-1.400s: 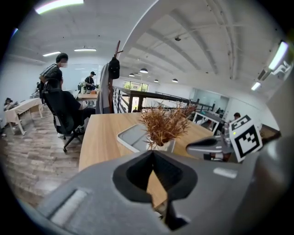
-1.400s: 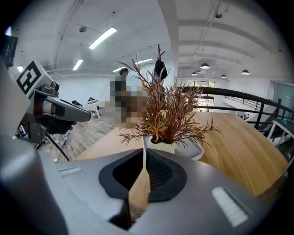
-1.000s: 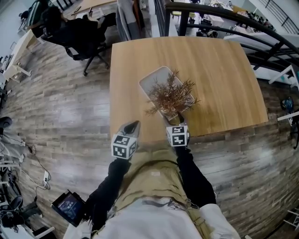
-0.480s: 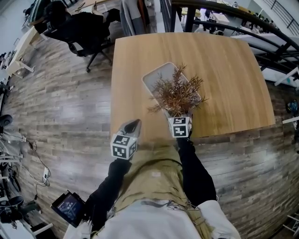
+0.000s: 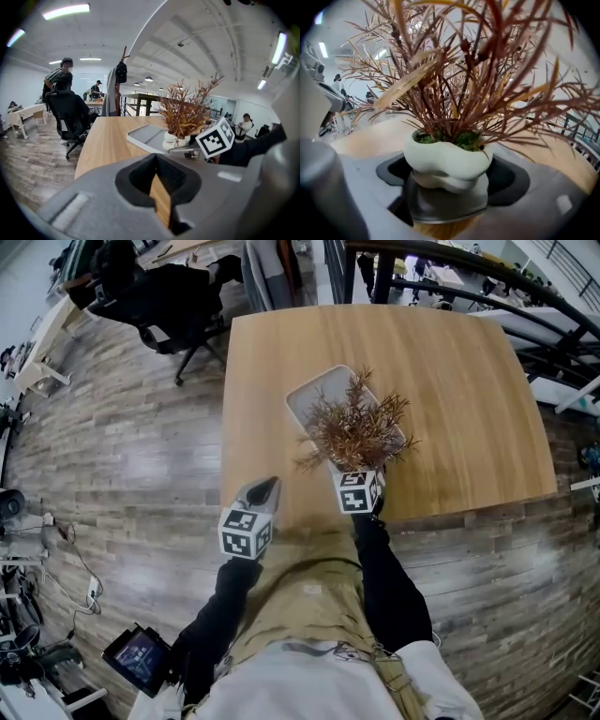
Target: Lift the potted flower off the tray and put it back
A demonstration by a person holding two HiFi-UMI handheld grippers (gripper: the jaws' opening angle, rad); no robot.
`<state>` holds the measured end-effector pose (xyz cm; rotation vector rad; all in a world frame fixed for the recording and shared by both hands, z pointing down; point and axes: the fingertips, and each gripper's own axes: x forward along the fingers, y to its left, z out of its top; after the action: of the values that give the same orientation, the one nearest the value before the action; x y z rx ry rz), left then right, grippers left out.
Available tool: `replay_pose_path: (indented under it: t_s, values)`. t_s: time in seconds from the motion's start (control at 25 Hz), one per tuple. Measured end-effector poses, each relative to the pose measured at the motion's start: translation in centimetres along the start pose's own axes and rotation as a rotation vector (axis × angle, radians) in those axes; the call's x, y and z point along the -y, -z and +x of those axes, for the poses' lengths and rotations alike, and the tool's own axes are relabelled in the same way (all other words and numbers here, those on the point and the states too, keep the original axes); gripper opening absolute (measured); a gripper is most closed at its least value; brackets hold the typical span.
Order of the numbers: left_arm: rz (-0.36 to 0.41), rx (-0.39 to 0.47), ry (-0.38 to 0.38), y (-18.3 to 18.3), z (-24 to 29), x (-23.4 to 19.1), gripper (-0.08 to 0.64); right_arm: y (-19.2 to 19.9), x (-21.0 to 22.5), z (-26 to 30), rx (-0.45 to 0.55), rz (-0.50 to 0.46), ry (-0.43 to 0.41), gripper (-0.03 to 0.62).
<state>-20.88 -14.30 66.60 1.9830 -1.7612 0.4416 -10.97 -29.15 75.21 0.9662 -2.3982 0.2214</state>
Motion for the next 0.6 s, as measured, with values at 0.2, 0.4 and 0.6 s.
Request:
replay_pose_path:
  t_s: [0.2,0.4,0.6]
  values:
    - [0.013,0.001,0.004,0.5,1.4,-0.3,0.002,1.1,0.1,1.3,-0.031,0.015,-0.002,0.482]
    - [0.024,0.006,0.003,-0.3,0.7,-0.2,0.002,0.8,-0.4,0.5,-0.033,0.039,0.003,0.476]
    - [0.021,0.000,-0.006,-0.5,0.0,-0.4,0.002,0.3,-0.7,-0.5,-0.029,0.051,-0.015,0.472]
